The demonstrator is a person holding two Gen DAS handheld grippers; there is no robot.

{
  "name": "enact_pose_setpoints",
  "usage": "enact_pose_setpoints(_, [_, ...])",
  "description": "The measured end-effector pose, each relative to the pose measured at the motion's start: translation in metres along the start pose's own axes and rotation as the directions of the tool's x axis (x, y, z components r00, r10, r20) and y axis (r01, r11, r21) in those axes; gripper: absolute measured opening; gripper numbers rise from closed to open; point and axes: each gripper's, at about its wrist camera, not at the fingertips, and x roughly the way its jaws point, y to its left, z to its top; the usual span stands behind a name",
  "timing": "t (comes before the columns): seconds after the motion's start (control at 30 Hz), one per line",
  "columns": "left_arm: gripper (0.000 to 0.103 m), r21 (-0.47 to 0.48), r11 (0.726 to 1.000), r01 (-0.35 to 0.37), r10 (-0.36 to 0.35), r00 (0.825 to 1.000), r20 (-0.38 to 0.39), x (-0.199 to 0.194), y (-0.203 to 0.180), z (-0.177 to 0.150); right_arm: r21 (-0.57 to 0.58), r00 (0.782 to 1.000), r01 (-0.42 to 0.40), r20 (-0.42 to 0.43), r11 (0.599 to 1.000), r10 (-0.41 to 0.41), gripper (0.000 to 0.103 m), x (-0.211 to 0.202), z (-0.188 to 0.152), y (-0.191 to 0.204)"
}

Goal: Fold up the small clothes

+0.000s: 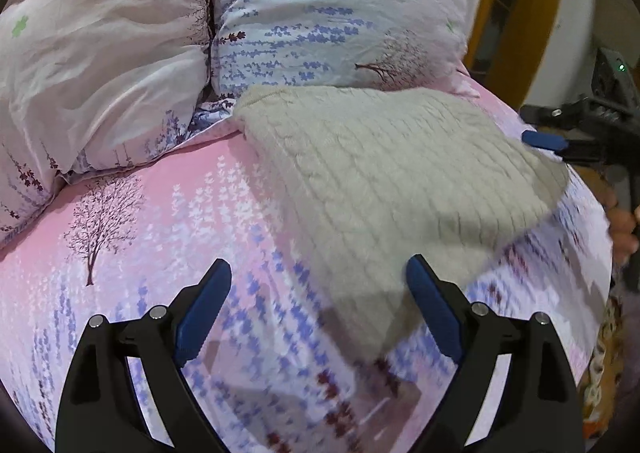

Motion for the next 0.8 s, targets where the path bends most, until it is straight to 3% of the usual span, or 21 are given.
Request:
enact_pose_setpoints(0.17, [0.088, -0.063, 0.997, 0.050, -0.053, 0.998, -0.045, 0.002, 0.011, -0.007, -0.043, 0.999, 0.003, -0.054, 0.999, -0.006, 0.058, -0.001, -0.019, 0.008])
enact_pose_setpoints(0.2, [0.087, -0.079, 0.995, 0.060, -0.064, 0.997, -0.051, 0.004, 0.013, -0.007, -0.046, 0.998, 0.007, -0.065, 0.999, -0.010, 0.046, 0.002, -0.023, 0.009])
enact_pose_setpoints(0.27, [0.084, -0.110, 0.991, 0.080, -0.087, 0.994, -0.066, 0.010, 0.016, -0.006, -0.052, 0.995, 0.011, -0.101, 0.999, -0.016, 0.012, 0.013, -0.029, 0.007])
enact_pose_setpoints(0.5, [0.083, -0.116, 0.988, 0.102, -0.113, 0.989, -0.092, 0.019, 0.018, -0.006, -0.092, 0.998, -0.001, 0.066, 0.996, 0.008, 0.011, -0.026, -0.028, 0.016])
enact_pose_setpoints(0.63, [0.083, -0.106, 0.988, 0.110, -0.121, 0.987, -0.109, 0.024, 0.018, -0.006, -0.114, 0.997, 0.080, 0.017, 0.990, -0.079, 0.011, -0.014, -0.041, 0.011])
enact_pose_setpoints(0.8, [0.083, -0.110, 0.987, 0.116, -0.130, 0.984, -0.121, 0.029, 0.018, -0.007, -0.042, 0.995, 0.091, -0.044, 0.995, -0.093, 0.011, 0.005, -0.054, -0.015])
